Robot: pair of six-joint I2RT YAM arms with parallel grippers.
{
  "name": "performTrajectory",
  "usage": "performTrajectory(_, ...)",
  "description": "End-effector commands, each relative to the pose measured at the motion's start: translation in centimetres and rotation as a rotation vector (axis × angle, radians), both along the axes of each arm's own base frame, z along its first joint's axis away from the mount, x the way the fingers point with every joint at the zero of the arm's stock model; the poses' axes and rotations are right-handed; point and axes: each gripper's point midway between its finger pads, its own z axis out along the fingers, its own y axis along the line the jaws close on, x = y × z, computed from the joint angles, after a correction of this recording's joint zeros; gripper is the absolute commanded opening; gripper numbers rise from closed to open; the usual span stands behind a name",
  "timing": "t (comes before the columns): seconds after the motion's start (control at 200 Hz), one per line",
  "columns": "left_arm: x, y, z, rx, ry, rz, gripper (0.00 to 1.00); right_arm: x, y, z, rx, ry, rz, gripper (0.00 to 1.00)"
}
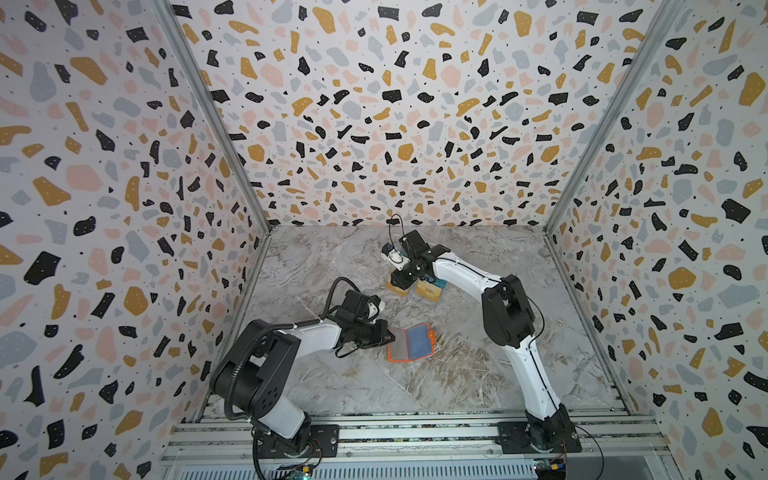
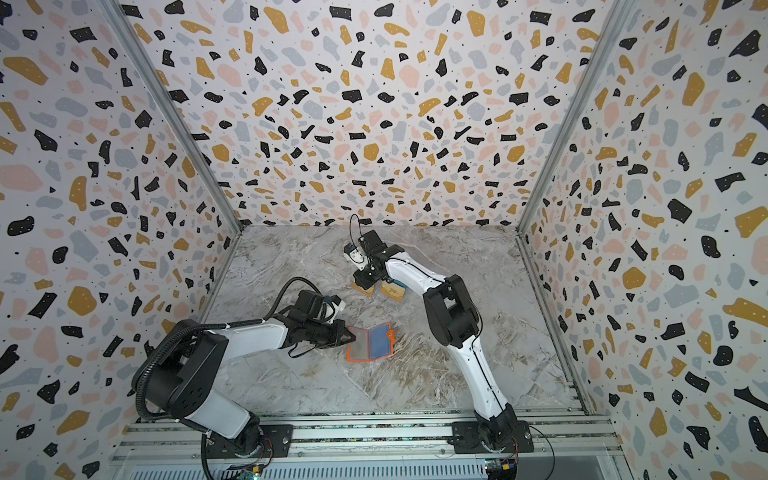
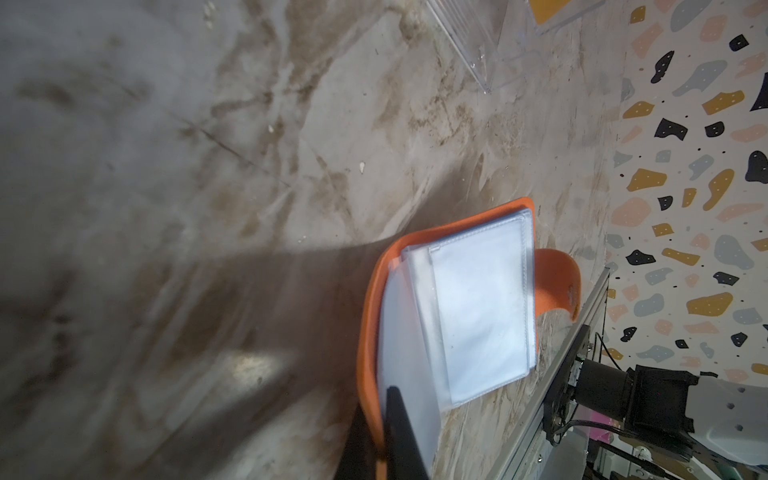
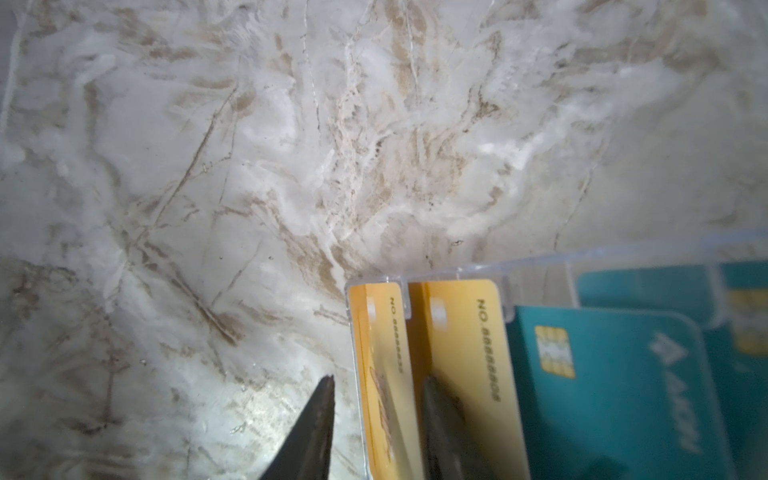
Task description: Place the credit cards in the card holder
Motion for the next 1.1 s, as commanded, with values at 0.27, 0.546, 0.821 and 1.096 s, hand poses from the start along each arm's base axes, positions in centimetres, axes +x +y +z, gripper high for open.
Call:
performTrajectory(0.27, -1.0, 1.3, -1.8, 0.069, 0.053, 0.009, 0.06, -0.7, 0.1, 0.9, 0.016, 0.006, 0.020, 0.19)
performTrajectory(0.546, -1.1, 1.3, -1.7, 0.067, 0.048, 0.010, 0.06, -0.6, 0.0, 0.3, 0.000, 0.002, 0.024, 0.08)
performTrajectory(0.821, -1.2, 1.3, -2.0, 0.061, 0.052, 0.019, 0.06, -0.4, 0.1, 1.4, 0.007, -0.031, 0.047, 0.00)
performTrajectory(1.096, -1.4, 1.3, -1.9, 0.062, 0.055, 0.012, 0.07, -0.4, 0.0, 4.7, 0.051, -0.100, 0.044, 0.00)
